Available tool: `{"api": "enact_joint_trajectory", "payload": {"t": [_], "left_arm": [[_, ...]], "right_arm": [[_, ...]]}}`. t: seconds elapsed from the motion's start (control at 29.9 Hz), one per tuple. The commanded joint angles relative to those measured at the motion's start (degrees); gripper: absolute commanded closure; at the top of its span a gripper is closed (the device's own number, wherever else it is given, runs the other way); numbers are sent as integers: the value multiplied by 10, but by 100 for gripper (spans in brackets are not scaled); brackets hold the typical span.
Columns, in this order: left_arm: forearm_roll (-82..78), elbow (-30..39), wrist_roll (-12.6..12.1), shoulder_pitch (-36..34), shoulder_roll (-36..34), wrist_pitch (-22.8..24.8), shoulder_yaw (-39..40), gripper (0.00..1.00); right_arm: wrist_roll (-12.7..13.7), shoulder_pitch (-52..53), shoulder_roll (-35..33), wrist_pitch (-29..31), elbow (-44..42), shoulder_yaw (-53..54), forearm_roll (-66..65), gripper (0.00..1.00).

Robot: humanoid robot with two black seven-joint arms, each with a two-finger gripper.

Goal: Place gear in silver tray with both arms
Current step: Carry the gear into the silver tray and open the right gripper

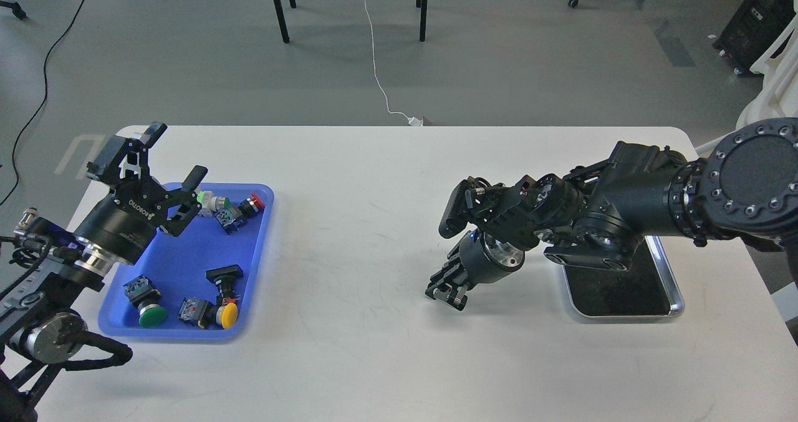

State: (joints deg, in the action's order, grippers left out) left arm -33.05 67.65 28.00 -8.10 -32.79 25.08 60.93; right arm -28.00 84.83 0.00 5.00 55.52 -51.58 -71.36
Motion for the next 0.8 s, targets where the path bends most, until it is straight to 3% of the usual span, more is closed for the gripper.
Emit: {"api": "enact_joint_trajectory", "payload": {"t": [0.0, 0.23, 0.47, 0.64, 0.77], "left_arm": [[0, 0, 0, -1, 0, 1, 0, 2], [-2, -1, 0, -2, 3, 1, -3, 2], [-2, 0, 0, -9, 8, 3, -5, 2], [-2, 1, 0, -9, 11, 4, -5, 2], [-2, 3, 0, -8, 12, 4, -6, 2]], "right_arm": [[0, 24, -13, -1, 5, 7, 3, 85], [0, 104, -149, -6, 72, 11, -5, 85], [0, 93, -329, -5, 113, 0, -98, 85], [0, 33, -380, -6, 98, -3, -104, 85], [0, -10, -382, -18, 72, 10, -103, 84]]}}
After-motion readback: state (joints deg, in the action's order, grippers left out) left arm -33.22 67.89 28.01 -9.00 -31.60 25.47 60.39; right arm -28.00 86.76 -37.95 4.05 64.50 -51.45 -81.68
